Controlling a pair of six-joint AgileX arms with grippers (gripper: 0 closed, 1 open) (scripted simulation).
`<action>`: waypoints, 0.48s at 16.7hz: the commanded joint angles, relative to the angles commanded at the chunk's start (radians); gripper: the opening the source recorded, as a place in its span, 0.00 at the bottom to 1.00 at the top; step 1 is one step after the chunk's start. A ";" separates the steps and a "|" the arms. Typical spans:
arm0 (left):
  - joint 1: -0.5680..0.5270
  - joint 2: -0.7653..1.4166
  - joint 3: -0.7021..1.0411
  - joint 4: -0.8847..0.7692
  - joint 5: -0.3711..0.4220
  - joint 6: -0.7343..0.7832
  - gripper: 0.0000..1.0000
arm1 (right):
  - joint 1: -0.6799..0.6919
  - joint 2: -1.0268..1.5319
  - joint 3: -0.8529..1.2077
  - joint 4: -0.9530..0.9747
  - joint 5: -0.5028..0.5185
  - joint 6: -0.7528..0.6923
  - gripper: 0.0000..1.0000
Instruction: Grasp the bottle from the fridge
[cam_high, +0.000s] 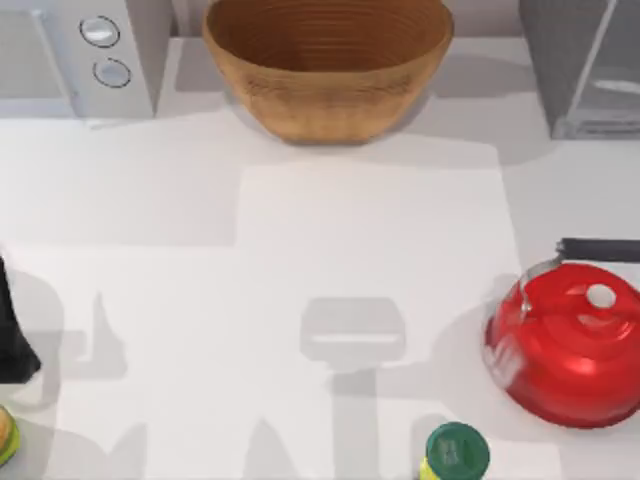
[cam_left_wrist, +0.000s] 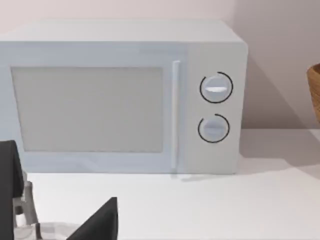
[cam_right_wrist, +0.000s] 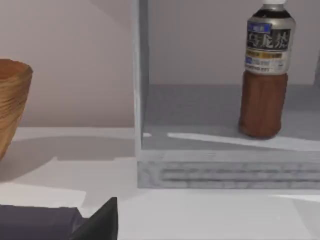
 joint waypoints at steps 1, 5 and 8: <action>0.000 0.000 0.000 0.000 0.000 0.000 1.00 | 0.000 0.000 0.000 0.000 0.000 0.000 1.00; 0.000 0.000 0.000 0.000 0.000 0.000 1.00 | -0.024 0.061 0.014 0.063 -0.024 -0.002 1.00; 0.000 0.000 0.000 0.000 0.000 0.000 1.00 | -0.081 0.215 0.042 0.219 -0.074 -0.005 1.00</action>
